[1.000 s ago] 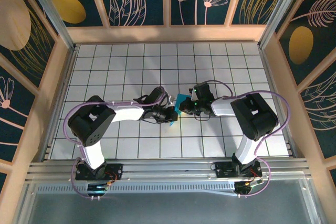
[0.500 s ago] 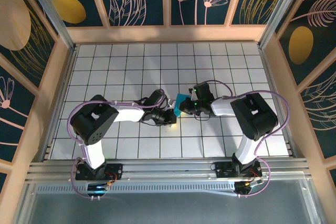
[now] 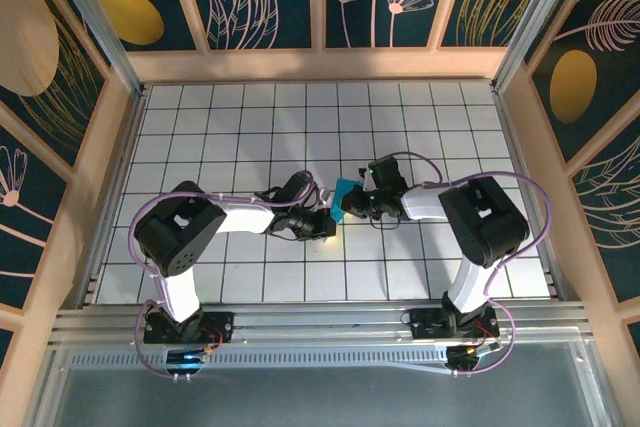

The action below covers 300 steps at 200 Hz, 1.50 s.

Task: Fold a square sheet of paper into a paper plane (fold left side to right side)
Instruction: Fold the wing for the fifth time at the center of the table.

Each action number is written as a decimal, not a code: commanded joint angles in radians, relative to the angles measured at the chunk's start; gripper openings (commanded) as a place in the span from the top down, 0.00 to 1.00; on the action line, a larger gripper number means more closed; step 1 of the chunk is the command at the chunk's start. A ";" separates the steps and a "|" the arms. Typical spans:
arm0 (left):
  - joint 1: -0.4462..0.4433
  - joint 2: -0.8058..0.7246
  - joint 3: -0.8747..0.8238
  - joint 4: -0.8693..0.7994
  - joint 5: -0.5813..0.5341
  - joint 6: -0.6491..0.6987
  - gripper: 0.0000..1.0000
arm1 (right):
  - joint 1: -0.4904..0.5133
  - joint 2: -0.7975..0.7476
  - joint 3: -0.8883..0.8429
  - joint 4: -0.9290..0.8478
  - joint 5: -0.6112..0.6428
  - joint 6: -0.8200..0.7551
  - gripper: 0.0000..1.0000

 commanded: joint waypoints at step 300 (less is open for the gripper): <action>0.042 -0.043 0.030 0.053 0.055 0.076 1.00 | 0.005 0.068 -0.025 -0.164 0.105 -0.012 1.00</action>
